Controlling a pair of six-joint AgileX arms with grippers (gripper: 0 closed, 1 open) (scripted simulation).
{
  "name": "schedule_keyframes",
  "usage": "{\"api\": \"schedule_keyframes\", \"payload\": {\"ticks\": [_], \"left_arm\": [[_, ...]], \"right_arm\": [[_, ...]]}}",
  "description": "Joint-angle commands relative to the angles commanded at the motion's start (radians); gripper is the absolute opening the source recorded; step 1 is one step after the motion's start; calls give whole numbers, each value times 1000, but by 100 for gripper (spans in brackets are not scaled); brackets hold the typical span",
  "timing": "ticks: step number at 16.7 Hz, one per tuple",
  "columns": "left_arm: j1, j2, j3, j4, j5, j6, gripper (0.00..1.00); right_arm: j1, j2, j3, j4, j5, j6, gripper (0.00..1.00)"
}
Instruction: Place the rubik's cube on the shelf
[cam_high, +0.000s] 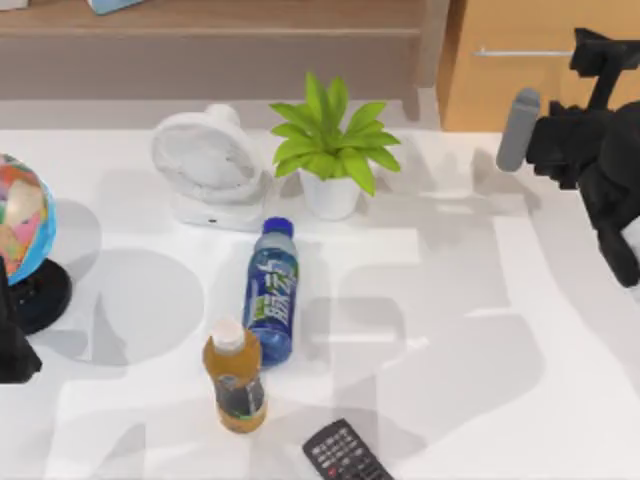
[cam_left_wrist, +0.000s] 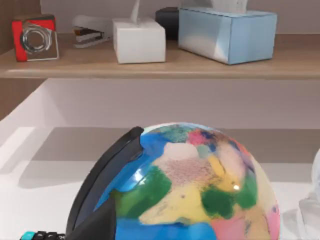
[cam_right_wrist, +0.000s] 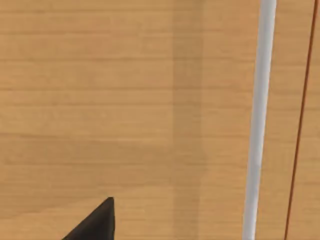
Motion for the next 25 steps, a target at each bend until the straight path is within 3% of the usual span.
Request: {"api": "schedule_keyframes", "payload": {"ticks": [19,25], "left_arm": [[0,0,0,0,0,0,100],[0,0,0,0,0,0,100]], "right_arm": [[-24,83,137,-19,4,-25,100],[-24,83,137,-19,4,-25,55]]}}
